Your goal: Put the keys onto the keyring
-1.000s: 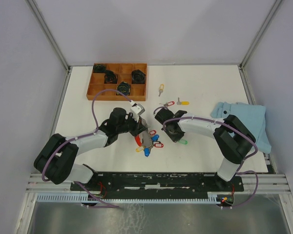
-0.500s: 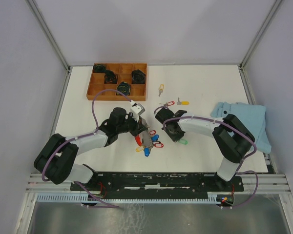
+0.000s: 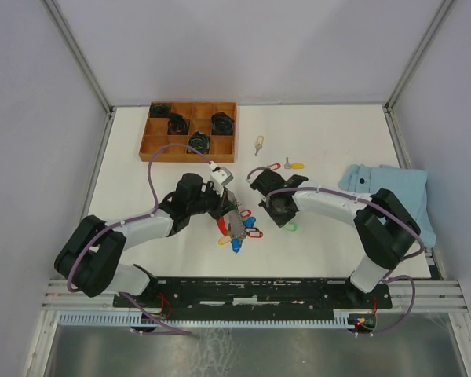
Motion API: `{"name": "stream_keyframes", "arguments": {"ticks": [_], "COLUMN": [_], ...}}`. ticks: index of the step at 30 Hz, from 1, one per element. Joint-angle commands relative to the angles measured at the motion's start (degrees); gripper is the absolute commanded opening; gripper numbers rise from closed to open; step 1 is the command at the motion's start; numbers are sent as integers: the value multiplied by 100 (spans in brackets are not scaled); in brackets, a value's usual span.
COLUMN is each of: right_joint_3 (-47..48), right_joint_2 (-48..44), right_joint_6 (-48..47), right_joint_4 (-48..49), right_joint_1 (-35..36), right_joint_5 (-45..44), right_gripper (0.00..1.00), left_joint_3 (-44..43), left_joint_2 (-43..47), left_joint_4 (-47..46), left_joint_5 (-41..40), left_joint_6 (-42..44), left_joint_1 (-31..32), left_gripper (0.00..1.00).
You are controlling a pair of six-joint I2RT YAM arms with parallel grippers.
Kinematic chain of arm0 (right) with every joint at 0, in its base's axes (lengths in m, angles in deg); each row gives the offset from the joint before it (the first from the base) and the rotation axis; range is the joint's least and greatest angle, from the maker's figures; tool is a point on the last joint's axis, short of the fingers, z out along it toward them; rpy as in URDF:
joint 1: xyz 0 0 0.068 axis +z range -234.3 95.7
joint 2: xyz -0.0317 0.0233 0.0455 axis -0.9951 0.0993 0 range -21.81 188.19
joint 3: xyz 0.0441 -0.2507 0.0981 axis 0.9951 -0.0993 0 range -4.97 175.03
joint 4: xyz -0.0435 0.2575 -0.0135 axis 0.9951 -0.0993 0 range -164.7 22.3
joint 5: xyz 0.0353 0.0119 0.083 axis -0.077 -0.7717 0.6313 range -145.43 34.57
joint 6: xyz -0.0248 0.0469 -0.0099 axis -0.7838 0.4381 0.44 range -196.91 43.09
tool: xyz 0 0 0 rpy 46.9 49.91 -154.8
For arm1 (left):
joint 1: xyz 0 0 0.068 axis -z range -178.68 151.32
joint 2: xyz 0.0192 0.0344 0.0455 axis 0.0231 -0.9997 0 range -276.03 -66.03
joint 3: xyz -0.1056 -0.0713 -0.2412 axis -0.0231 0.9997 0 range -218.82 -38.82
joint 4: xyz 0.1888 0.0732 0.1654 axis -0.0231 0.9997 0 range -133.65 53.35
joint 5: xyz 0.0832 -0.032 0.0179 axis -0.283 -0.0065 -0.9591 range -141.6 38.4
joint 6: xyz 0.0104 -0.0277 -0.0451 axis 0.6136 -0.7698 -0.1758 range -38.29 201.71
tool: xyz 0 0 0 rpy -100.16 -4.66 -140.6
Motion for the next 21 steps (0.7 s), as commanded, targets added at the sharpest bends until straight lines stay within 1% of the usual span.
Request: {"name": "stream_keyframes", "arguments": {"ticks": [1,6,15,21], "right_joint_3": [88,-111,-600,-1633], "right_joint_2": [-704,-1320,-2402,-3283], "right_joint_6": [-253,-618,-961,-998], "right_joint_4": [316,591,1551,2864], "right_joint_1": [-93,-134,-301,-303], "right_joint_5": [589,1102,1827,2200], "right_gripper": [1,1,1,0], "left_joint_3": [-167,-57,256,312], "left_joint_2": [233,473,1008,1085], "left_joint_4": [-136,-160,-413,-438], "left_joint_5": [163,246,517,767], "left_joint_6": [350,572,1069,1238], "left_joint_1": [12,12,11,12], "left_gripper": [3,3,3,3]}}
